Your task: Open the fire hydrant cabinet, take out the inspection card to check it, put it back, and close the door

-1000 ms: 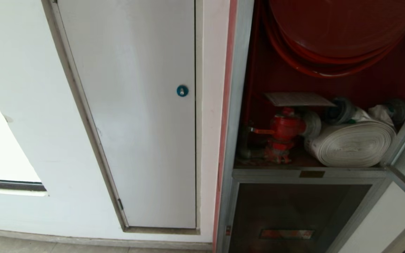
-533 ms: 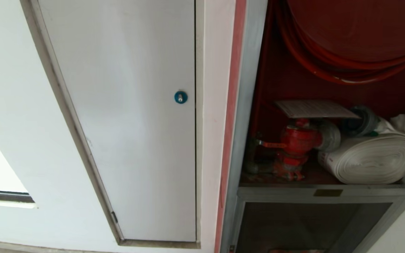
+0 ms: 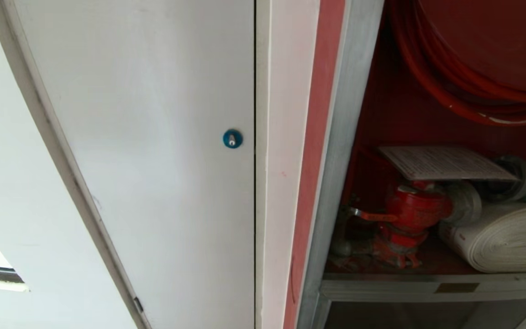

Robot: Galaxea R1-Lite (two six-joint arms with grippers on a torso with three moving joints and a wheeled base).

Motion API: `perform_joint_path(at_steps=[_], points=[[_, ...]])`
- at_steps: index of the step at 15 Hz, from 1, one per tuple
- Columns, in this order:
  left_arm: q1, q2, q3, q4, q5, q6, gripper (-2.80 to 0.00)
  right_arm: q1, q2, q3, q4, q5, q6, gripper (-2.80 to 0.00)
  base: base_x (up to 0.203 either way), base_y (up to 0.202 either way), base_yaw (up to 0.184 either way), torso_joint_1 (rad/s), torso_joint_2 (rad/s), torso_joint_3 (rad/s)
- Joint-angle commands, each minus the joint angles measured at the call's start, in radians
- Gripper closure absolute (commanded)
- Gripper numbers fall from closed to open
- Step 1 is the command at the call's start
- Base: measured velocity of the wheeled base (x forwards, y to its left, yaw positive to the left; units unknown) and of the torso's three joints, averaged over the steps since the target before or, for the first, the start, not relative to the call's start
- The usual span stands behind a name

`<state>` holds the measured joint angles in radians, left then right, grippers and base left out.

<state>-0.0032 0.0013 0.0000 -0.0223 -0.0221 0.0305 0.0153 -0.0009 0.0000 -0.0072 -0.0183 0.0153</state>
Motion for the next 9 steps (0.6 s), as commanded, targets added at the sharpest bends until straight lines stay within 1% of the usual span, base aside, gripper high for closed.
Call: perform_joint_path(at_steps=[1, 3, 4, 9], points=[[0.000, 0.000, 0.012, -0.001, 0.000, 0.000, 0.00, 0.002, 0.001, 0.003, 0.000, -0.002, 0.004, 0.00, 0.196, 0.000, -0.004, 0.004, 0.00, 0.002], [0.000, 0.000, 0.012, -0.002, 0.001, -0.001, 0.00, 0.002, 0.001, 0.003, 0.000, -0.002, 0.008, 0.00, 0.172, 0.000, -0.002, 0.003, 0.00, 0.001], [0.000, 0.000, 0.012, -0.002, 0.001, 0.000, 0.00, 0.000, 0.001, 0.003, 0.000, -0.002, 0.008, 0.00, 0.062, 0.000, -0.006, 0.022, 0.01, -0.003], [0.000, 0.000, 0.012, -0.002, 0.001, -0.001, 0.00, 0.002, 0.001, 0.003, 0.000, -0.002, 0.002, 0.00, 0.000, 0.000, 0.000, 0.000, 0.00, 0.000]])
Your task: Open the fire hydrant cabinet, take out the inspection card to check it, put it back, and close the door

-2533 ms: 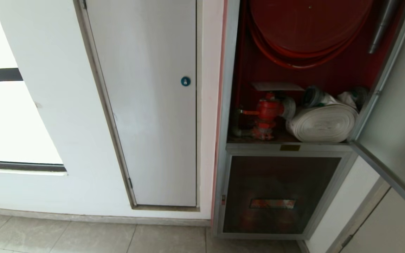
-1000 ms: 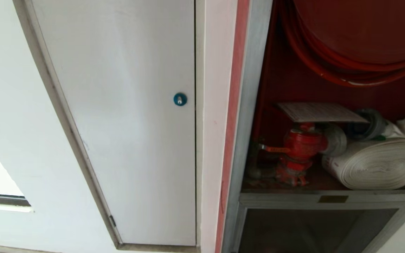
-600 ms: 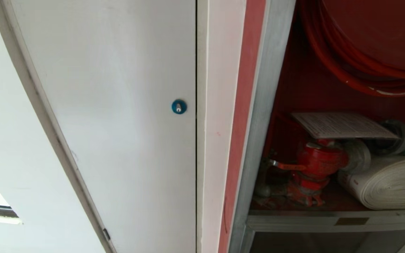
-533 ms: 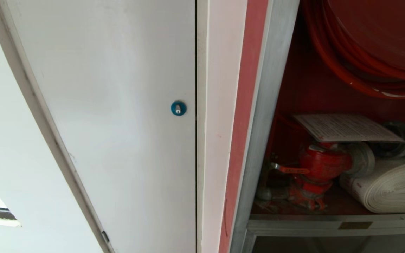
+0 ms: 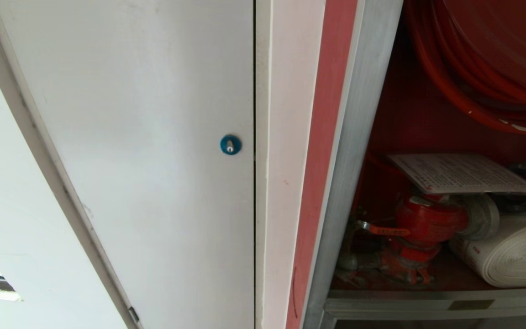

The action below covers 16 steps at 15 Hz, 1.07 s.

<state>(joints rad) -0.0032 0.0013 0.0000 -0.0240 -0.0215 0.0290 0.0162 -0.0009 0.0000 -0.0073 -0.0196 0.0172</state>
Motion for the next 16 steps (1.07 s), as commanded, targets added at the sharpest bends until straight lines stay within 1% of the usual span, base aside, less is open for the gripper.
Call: perform_joint_path(at_steps=[1, 4, 7, 14, 16], points=[[0.000, 0.000, 0.012, -0.001, 0.000, 0.000, 0.00, 0.001, 0.001, 0.003, 0.000, 0.001, -0.002, 0.00, 0.000, 0.000, 0.000, 0.000, 0.00, 0.000], [0.000, 0.000, 0.012, -0.001, -0.002, 0.000, 0.00, 0.001, 0.001, 0.003, 0.000, 0.020, -0.014, 0.00, 0.000, 0.000, 0.000, 0.000, 0.00, 0.000], [0.000, 0.000, 0.012, -0.001, 0.000, 0.000, 0.00, -0.001, 0.002, 0.002, 0.001, 0.021, -0.014, 0.00, 0.000, 0.000, 0.000, 0.000, 0.00, 0.000], [0.000, 0.000, 0.012, -0.001, 0.000, 0.000, 0.00, -0.001, 0.001, -0.006, 0.017, 0.013, 0.009, 0.00, 0.000, 0.000, 0.000, 0.000, 0.00, 0.000], [0.000, 0.000, 0.012, -0.001, 0.000, 0.000, 0.00, 0.001, 0.002, -0.027, 0.028, 0.013, 0.015, 0.00, 0.000, 0.000, 0.000, 0.000, 0.00, 0.000]])
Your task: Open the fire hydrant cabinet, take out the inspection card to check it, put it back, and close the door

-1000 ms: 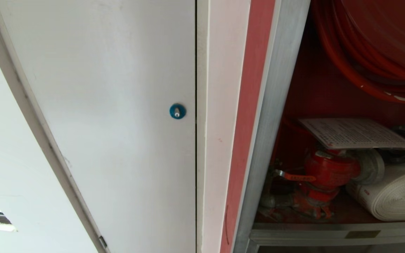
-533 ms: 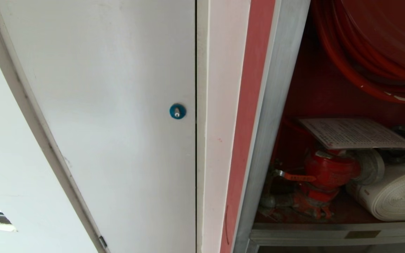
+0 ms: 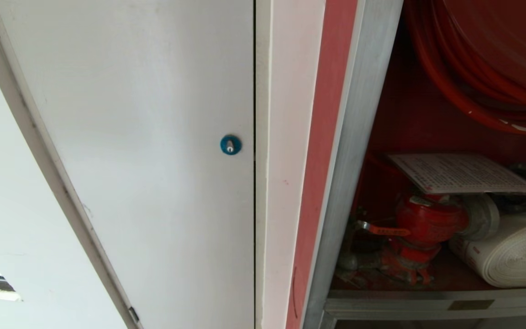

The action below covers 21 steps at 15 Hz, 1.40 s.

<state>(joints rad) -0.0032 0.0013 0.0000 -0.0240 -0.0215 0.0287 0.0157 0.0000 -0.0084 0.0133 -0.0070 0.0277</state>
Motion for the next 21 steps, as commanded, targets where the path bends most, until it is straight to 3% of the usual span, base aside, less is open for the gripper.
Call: perform_joint_path(at_steps=[1, 3, 7, 13, 17, 21], points=[[0.000, 0.000, 0.012, -0.001, 0.000, 0.000, 0.00, 0.001, 0.004, -0.027, 0.021, 0.002, 0.019, 0.00, 0.000, 0.000, 0.000, 0.000, 0.00, 0.000], [0.000, 0.000, 0.012, -0.001, 0.000, 0.000, 0.00, 0.001, 0.041, -0.106, 0.078, 0.005, 0.084, 0.00, 0.000, 0.000, 0.000, 0.000, 0.00, 0.000], [0.000, 0.000, 0.012, -0.001, 0.000, 0.000, 0.00, 0.001, 0.085, -0.151, 0.087, 0.018, 0.081, 0.00, 0.000, 0.000, 0.000, 0.000, 0.00, 0.000], [0.000, 0.000, 0.012, -0.001, 0.000, 0.001, 0.00, 0.003, 0.181, -0.230, 0.083, 0.041, -0.066, 0.00, 0.000, 0.000, 0.000, 0.000, 0.00, 0.000], [0.000, 0.000, 0.012, -0.001, 0.000, 0.000, 0.00, 0.013, 0.281, -0.282, 0.082, 0.070, -0.262, 0.00, 0.000, 0.000, 0.000, 0.000, 0.00, 0.000], [0.000, 0.000, 0.012, -0.001, 0.000, 0.000, 0.00, 0.015, 0.418, -0.373, 0.082, 0.074, -0.356, 0.00, 0.000, 0.000, 0.000, 0.000, 0.00, 0.000]])
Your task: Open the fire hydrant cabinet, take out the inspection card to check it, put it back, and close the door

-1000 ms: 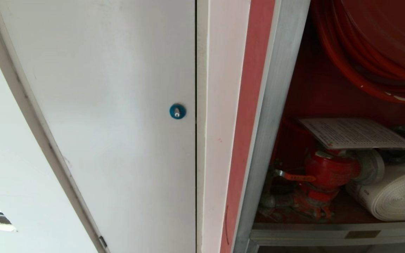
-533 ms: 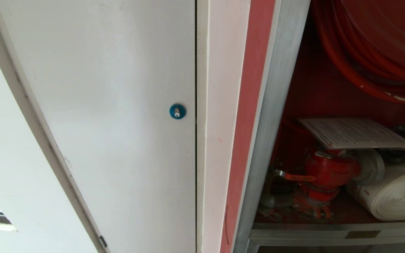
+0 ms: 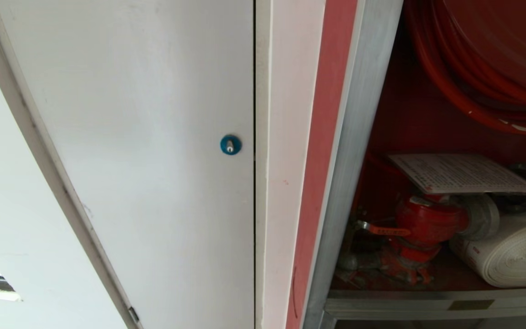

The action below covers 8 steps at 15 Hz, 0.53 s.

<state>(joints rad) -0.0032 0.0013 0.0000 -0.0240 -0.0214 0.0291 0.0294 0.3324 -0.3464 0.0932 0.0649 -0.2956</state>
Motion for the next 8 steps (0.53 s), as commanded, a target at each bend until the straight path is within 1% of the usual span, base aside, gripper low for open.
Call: perform_joint_path(at_steps=[1, 4, 7, 8], points=[[0.000, 0.000, 0.012, -0.001, 0.000, 0.000, 0.00, 0.001, 0.113, -0.051, 0.002, 0.004, -0.070, 0.00, 0.000, 0.000, 0.000, 0.000, 0.00, 0.000], [0.000, 0.000, 0.012, -0.001, 0.000, 0.000, 0.00, 0.001, 0.238, -0.109, 0.008, 0.007, -0.222, 0.00, 0.000, 0.000, 0.000, 0.000, 0.00, 0.000], [0.000, 0.000, 0.012, -0.001, 0.000, 0.000, 0.00, 0.000, 0.325, -0.133, 0.007, -0.003, -0.465, 0.00, 0.000, 0.000, 0.000, 0.000, 0.00, 0.000], [0.000, 0.000, 0.012, -0.001, 0.000, 0.001, 0.00, 0.000, 0.350, -0.147, 0.007, -0.020, -0.527, 0.00, 0.000, 0.000, 0.000, 0.000, 0.00, 0.000]])
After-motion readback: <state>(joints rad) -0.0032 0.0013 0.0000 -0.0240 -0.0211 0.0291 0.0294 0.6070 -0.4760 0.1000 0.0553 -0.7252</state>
